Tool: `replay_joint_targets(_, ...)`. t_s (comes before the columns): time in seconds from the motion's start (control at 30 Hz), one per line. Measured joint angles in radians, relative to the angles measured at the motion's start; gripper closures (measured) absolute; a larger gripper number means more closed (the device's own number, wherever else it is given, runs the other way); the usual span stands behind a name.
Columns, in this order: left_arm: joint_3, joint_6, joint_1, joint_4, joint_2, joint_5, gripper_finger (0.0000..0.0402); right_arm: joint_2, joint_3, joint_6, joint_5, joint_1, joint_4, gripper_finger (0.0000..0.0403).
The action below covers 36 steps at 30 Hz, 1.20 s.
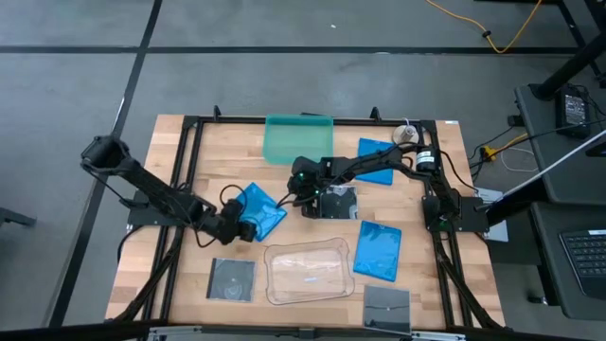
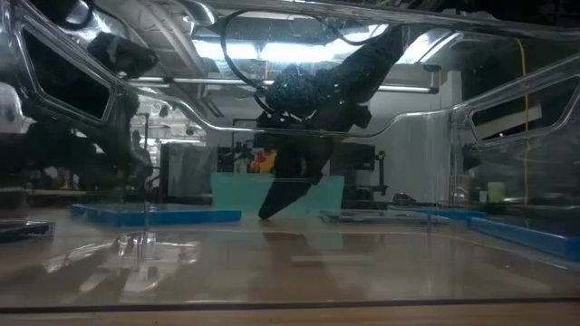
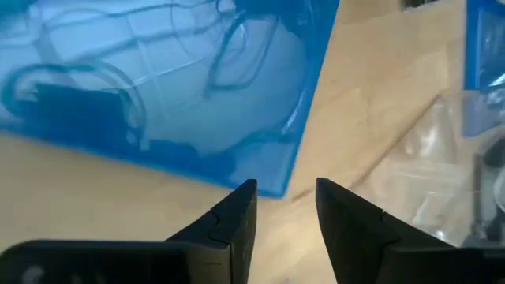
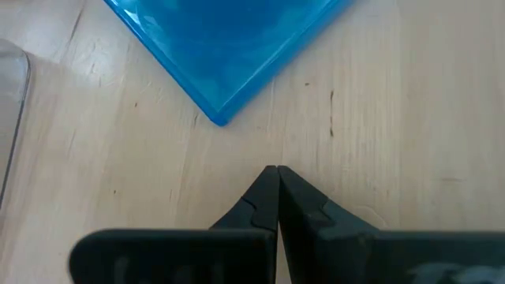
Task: Pick & place jewel cases by type
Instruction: Put the middle left blue CD case into the green bin
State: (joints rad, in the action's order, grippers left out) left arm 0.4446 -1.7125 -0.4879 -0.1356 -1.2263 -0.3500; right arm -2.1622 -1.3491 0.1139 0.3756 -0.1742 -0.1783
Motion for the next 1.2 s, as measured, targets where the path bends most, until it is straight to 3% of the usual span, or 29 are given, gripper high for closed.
replay_joint_targets(0.27,0.000,-0.223,-0.089,-0.206,0.000,0.000,0.0350,-0.002,0.000,0.000,0.046,-0.027,0.008,0.0393)
replay_joint_targets(0.43,0.000,-0.229,-0.071,-0.296,0.000,-0.001,0.0386,-0.002,0.001,0.000,0.047,-0.029,0.009,0.0393)
replay_joint_targets(0.73,-0.016,-0.166,0.013,-0.408,0.000,-0.024,0.0397,-0.002,0.001,0.000,0.049,-0.030,0.010,0.0393)
replay_joint_targets(0.97,-0.071,-0.071,0.105,-0.320,0.008,-0.012,0.0400,-0.002,0.001,0.002,0.059,-0.030,0.009,0.0393)
replay_joint_targets(1.2,-0.079,0.126,0.199,-0.231,0.001,-0.040,0.0398,-0.002,0.000,0.008,0.060,-0.031,0.006,0.0393)
